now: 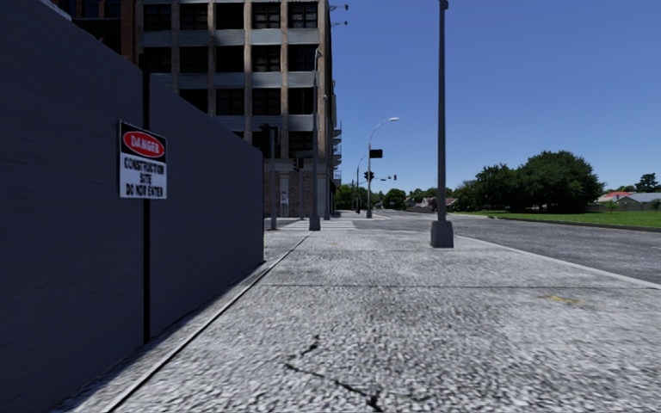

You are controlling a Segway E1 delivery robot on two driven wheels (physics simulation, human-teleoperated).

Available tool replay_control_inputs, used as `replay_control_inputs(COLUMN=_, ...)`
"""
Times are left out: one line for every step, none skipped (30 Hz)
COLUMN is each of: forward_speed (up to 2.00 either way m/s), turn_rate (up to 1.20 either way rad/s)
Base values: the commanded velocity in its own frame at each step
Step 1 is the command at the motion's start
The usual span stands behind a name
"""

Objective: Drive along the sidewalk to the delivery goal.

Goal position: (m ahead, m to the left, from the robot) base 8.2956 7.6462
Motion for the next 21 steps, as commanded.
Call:
replay_control_inputs(forward_speed=2.0, turn_rate=0.0)
replay_control_inputs(forward_speed=2.0, turn_rate=0.0)
replay_control_inputs(forward_speed=2.0, turn_rate=0.0)
replay_control_inputs(forward_speed=2.0, turn_rate=0.0)
replay_control_inputs(forward_speed=2.0, turn_rate=0.0)
replay_control_inputs(forward_speed=2.0, turn_rate=0.0)
replay_control_inputs(forward_speed=2.0, turn_rate=0.0)
replay_control_inputs(forward_speed=2.0, turn_rate=0.0)
replay_control_inputs(forward_speed=2.0, turn_rate=0.0)
replay_control_inputs(forward_speed=2.0, turn_rate=0.0)
replay_control_inputs(forward_speed=2.0, turn_rate=0.0)
replay_control_inputs(forward_speed=2.0, turn_rate=0.0)
replay_control_inputs(forward_speed=2.0, turn_rate=0.0)
replay_control_inputs(forward_speed=2.0, turn_rate=0.0)
replay_control_inputs(forward_speed=2.0, turn_rate=0.0)
replay_control_inputs(forward_speed=2.0, turn_rate=0.0)
replay_control_inputs(forward_speed=2.0, turn_rate=0.0)
replay_control_inputs(forward_speed=2.0, turn_rate=0.0)
replay_control_inputs(forward_speed=2.0, turn_rate=0.0)
replay_control_inputs(forward_speed=2.0, turn_rate=0.0)
replay_control_inputs(forward_speed=2.0, turn_rate=0.0)
